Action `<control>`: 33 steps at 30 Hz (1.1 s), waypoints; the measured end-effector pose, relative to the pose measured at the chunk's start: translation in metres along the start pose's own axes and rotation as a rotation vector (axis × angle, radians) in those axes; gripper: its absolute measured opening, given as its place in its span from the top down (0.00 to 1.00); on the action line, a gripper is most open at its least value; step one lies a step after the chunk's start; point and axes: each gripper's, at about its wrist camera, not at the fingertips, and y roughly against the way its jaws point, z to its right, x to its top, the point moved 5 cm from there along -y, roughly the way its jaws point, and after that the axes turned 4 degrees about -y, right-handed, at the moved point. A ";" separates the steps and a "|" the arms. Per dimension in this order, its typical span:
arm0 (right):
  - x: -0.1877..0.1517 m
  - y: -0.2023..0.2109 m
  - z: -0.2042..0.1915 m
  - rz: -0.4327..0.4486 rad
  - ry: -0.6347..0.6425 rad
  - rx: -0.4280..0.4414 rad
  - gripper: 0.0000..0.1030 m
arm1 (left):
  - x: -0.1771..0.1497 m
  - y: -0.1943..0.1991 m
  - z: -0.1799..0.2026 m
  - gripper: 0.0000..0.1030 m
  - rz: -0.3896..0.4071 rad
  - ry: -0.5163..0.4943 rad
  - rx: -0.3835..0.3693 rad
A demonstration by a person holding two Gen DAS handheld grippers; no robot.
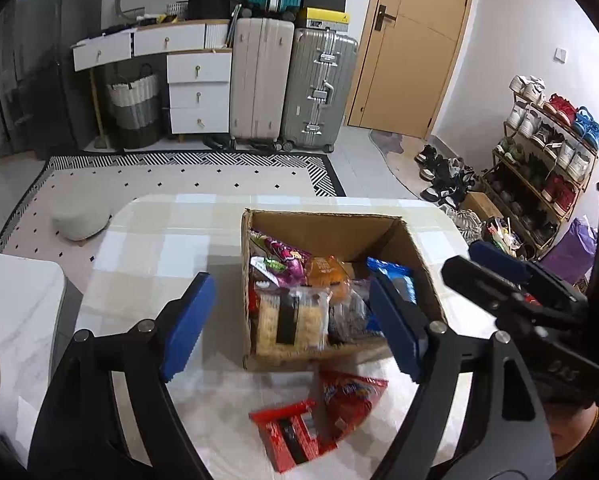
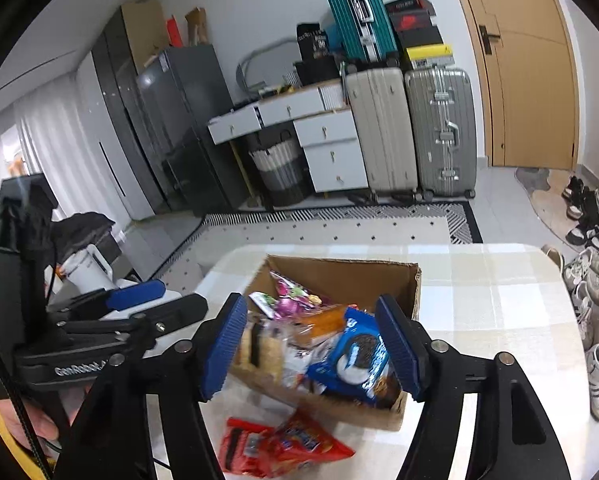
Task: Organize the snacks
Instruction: 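Open both grippers to drop the packets into the box, then move both grippers back toward the two red packets on the table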
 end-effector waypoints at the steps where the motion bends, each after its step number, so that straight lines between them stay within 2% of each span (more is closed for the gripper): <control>1: -0.002 0.010 -0.005 0.011 0.003 0.005 0.30 | -0.003 0.010 0.002 0.24 0.009 -0.003 0.004; 7: -0.013 0.058 -0.029 0.054 0.027 0.026 0.26 | -0.025 0.065 0.010 0.21 0.062 -0.009 0.021; 9: -0.019 0.072 -0.038 0.071 0.037 0.031 0.20 | -0.034 0.083 0.012 0.20 0.080 -0.009 0.030; 17: -0.049 0.133 -0.071 0.141 0.065 0.063 0.19 | -0.073 0.157 0.026 0.15 0.144 -0.002 0.034; 21: -0.068 0.163 -0.086 0.177 0.077 0.077 0.15 | -0.092 0.204 0.029 0.01 0.220 0.004 0.058; 28: -0.101 0.208 -0.105 0.240 0.108 0.091 0.13 | -0.129 0.262 0.028 0.01 0.274 0.035 0.056; 33: -0.127 0.235 -0.107 0.293 0.107 0.095 0.03 | -0.163 0.289 0.027 0.01 0.283 0.043 0.071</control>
